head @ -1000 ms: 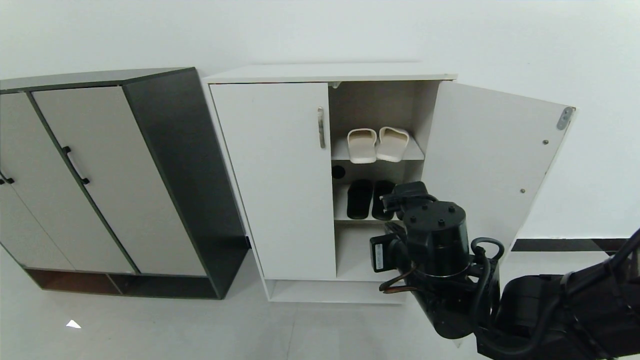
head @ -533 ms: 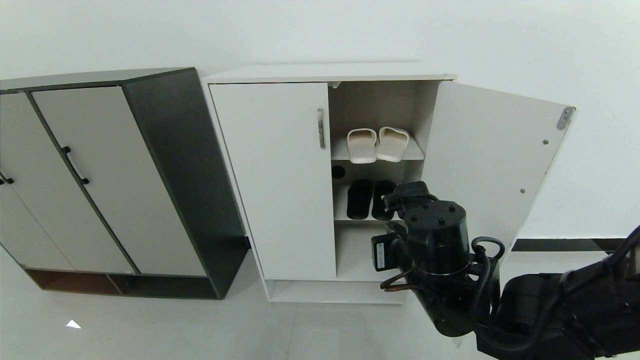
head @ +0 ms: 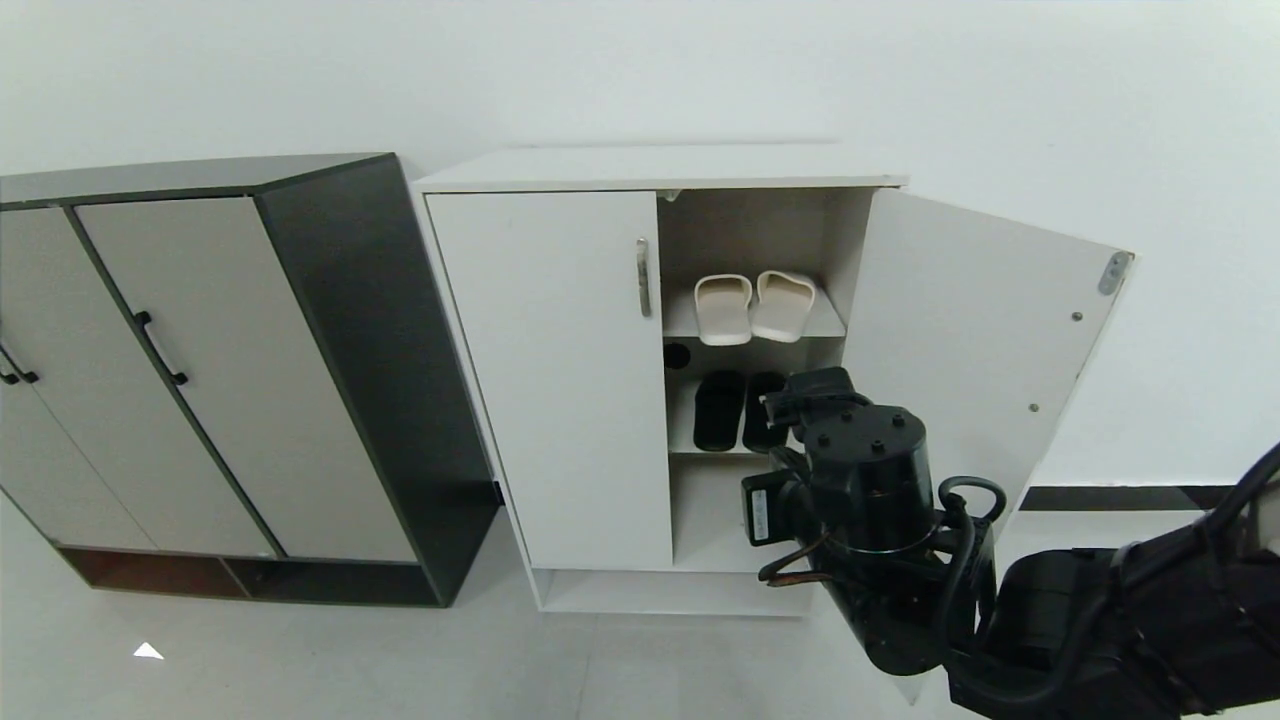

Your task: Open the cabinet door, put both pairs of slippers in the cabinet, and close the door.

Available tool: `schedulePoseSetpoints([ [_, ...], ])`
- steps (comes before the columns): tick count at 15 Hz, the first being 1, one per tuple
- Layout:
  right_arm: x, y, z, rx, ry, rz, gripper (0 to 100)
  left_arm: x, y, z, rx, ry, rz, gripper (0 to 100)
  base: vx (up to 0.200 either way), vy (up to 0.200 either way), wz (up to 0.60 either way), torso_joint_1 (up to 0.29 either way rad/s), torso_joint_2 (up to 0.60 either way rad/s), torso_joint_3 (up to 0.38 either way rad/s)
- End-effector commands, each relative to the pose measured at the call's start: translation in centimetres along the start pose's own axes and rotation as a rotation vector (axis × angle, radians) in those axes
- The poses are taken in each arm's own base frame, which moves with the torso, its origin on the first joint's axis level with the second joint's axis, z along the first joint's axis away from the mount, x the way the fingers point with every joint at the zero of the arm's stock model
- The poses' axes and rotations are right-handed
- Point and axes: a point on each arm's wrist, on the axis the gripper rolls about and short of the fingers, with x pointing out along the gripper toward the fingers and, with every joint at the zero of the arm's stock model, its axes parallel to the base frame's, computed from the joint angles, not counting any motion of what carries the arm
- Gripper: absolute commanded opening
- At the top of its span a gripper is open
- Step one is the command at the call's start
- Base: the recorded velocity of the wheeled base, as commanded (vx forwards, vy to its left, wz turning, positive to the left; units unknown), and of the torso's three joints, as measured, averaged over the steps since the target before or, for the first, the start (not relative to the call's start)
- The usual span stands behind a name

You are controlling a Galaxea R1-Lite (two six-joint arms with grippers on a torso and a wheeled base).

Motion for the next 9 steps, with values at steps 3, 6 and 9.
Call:
schedulePoseSetpoints([
  [3,0.13,0.0,-0.12,-0.002,0.003,-0.003,0,0.01,0.0,0.01,0.0,0.001,0.0,0,0.0,0.0,0.0,0.097,-0.44,-0.341],
  [6,0.2,-0.09,-0.11,-0.001,0.003,-0.006,0,0.01,0.0,0.01,0.0,0.001,0.0,0,0.0,0.0,0.0,0.126,-0.46,-0.336],
  [9,0.27,-0.17,-0.1,-0.001,0.003,-0.009,0,0.01,0.0,0.01,0.0,0.001,0.0,0,0.0,0.0,0.0,0.155,-0.47,-0.32],
])
